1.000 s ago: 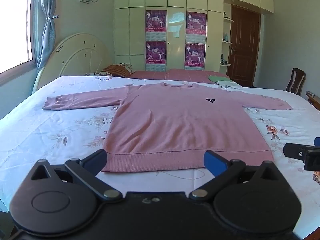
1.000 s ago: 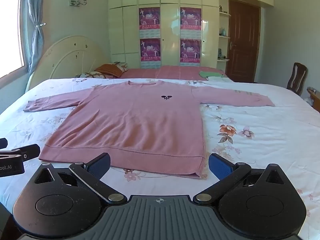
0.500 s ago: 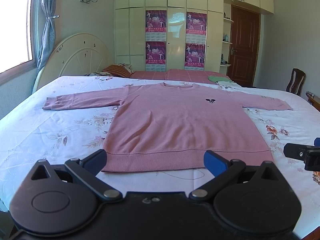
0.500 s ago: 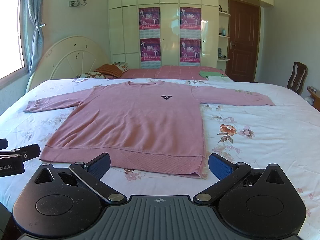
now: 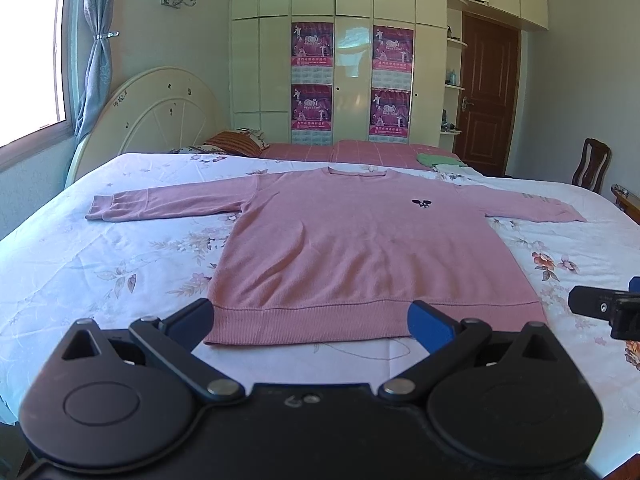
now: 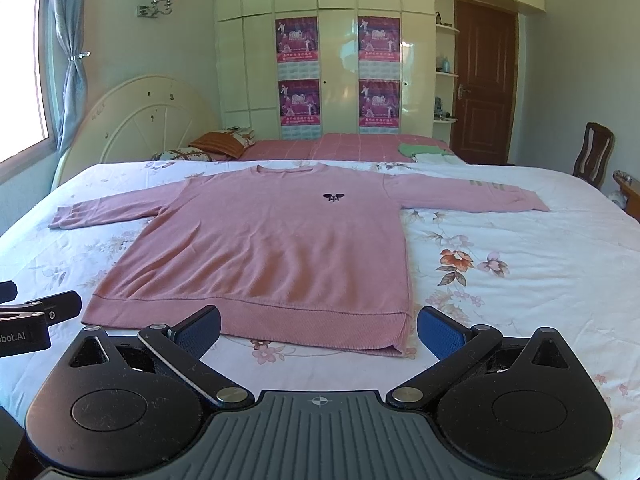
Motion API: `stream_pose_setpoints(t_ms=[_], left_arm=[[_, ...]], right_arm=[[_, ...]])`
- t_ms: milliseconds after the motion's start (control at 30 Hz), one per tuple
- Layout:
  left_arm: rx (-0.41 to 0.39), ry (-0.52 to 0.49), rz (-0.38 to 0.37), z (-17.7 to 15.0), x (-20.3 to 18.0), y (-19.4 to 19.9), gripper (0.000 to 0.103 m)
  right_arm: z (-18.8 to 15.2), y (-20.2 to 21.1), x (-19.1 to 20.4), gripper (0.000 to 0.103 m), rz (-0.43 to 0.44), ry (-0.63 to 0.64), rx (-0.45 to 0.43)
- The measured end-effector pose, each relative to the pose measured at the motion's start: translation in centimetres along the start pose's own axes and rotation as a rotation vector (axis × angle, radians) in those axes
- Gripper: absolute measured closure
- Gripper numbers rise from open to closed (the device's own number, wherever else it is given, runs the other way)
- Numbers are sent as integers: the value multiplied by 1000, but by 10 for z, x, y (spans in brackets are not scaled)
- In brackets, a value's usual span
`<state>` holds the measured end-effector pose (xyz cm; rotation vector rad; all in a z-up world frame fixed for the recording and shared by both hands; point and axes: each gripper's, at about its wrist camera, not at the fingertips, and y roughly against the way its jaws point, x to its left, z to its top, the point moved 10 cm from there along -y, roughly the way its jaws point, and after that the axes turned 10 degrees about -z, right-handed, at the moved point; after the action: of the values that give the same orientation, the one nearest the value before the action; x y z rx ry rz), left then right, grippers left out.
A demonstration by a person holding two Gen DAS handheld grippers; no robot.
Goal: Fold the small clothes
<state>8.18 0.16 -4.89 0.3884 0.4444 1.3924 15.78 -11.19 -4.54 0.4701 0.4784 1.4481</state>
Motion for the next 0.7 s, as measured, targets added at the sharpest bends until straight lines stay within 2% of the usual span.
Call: stream_pose_setpoints(t_ms=[700], left_arm=[[-2, 4, -2, -3, 8, 3, 0]], right_arm=[[0, 3, 3, 0, 0, -4, 2]])
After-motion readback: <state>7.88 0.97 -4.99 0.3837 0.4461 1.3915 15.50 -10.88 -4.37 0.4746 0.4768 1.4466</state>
